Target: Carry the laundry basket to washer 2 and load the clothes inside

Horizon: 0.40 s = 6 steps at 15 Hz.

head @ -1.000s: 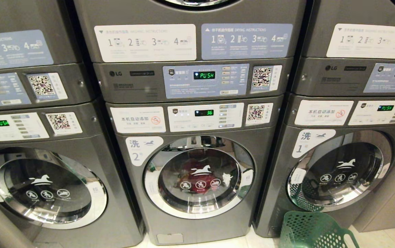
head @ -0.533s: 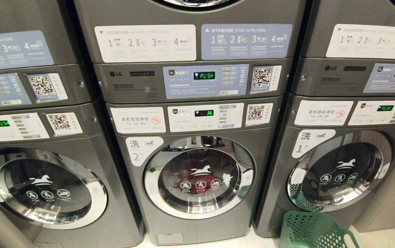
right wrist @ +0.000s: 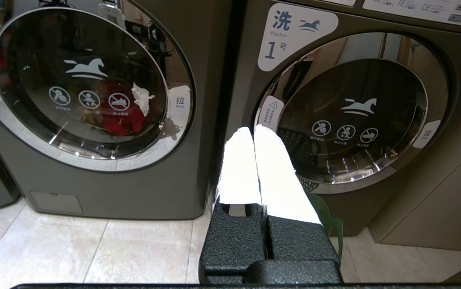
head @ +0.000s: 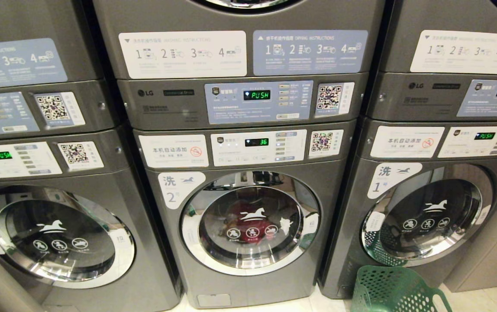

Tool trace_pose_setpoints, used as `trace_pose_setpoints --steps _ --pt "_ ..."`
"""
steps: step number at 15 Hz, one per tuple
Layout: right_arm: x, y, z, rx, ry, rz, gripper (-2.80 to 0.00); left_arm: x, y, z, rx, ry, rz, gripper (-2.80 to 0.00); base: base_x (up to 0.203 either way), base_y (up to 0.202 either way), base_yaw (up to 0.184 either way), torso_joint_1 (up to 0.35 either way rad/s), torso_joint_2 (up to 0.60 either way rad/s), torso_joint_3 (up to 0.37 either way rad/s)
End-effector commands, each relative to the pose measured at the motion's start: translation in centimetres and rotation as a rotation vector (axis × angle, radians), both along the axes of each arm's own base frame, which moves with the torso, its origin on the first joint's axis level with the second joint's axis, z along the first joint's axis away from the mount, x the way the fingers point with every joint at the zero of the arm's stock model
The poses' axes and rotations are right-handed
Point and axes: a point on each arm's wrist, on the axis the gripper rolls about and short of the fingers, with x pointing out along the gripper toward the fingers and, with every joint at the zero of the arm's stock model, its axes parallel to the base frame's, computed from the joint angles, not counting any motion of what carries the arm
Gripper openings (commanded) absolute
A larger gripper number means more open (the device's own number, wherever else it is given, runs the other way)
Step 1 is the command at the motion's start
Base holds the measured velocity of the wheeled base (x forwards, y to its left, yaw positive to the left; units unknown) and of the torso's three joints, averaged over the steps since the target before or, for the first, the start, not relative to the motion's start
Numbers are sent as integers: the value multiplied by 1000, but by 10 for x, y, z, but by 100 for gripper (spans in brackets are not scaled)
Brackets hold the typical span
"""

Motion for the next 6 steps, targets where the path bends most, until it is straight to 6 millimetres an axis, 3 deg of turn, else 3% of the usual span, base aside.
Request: trace_pose_setpoints --steps 1,6 --pt "0 0 -1 1 10 1 -280 0 0 0 0 0 0 -280 0 0 0 0 0 0" --pt "0 0 -1 14 8 -1 -280 0 0 0 0 0 0 -280 0 0 0 0 0 0"
